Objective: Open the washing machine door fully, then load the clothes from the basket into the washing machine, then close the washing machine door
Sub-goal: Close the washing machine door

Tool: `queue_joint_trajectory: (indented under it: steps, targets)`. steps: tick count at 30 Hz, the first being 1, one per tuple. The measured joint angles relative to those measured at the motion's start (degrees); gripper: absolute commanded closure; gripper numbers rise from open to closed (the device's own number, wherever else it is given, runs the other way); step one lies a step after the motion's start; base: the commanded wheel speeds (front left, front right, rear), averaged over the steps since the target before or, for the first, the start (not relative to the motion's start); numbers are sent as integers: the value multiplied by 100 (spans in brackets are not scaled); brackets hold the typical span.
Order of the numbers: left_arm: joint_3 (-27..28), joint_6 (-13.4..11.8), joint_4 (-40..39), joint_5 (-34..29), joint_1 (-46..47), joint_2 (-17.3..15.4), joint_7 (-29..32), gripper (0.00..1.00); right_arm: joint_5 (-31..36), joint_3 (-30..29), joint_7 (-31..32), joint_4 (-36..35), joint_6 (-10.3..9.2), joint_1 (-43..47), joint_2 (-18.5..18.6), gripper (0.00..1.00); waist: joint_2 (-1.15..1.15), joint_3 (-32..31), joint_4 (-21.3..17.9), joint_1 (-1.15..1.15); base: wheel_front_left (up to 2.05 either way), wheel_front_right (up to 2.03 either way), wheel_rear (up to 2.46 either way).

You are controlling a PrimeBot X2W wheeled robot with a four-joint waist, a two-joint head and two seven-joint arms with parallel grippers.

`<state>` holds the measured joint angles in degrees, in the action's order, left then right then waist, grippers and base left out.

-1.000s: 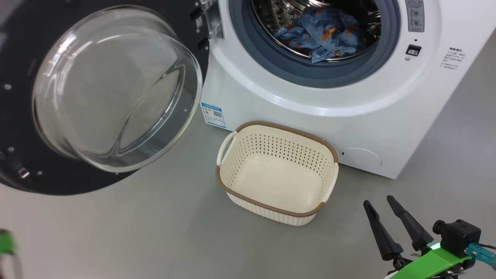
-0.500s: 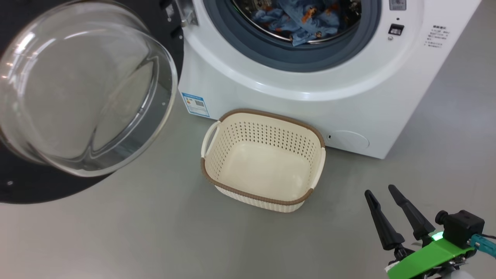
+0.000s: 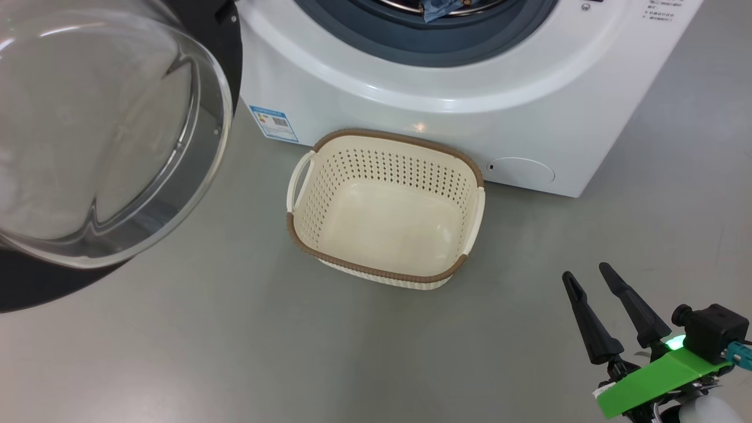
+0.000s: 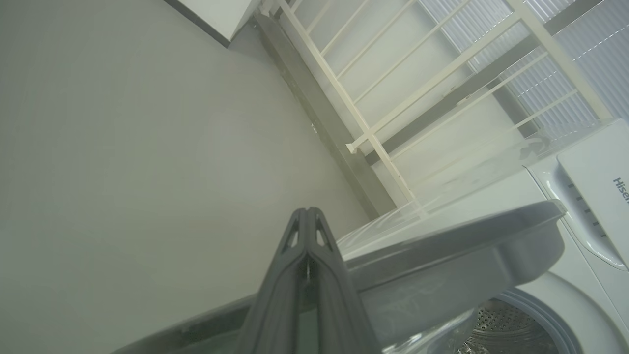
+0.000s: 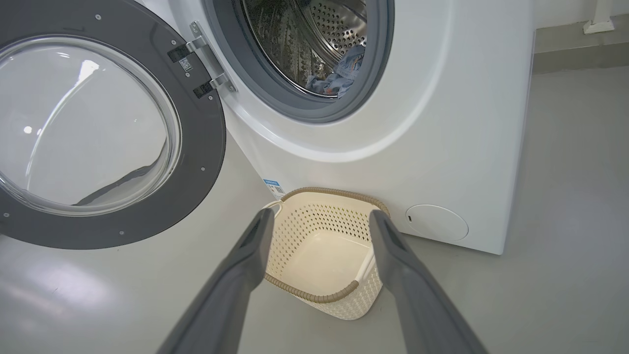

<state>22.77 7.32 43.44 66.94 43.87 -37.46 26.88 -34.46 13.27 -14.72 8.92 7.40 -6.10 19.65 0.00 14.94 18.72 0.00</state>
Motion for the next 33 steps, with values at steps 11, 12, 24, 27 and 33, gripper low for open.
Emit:
queue_joint_trajectory:
  steps: [11,12,24,27,33]
  targets:
    - [-153,-160,47,148,94,-87,628,100,0,-22,0,-2,0,-90,14,0,0,158,-1,0,0,0,0]
    - [-153,-178,30,167,88,-85,695,100,0,-21,0,-2,0,-121,15,0,0,154,-4,0,0,0,0]
    - [-277,-187,-482,347,-291,-192,1583,100,0,-77,0,13,0,-134,22,0,0,14,-24,0,0,0,0]
    - [-294,-187,-599,412,-387,-190,1755,100,0,-94,0,21,0,-133,20,0,0,-34,-28,0,0,0,0]
    - [-424,-154,-913,599,-626,-124,2167,100,0,-114,0,43,0,-124,-35,0,0,-170,-45,0,0,0,0]
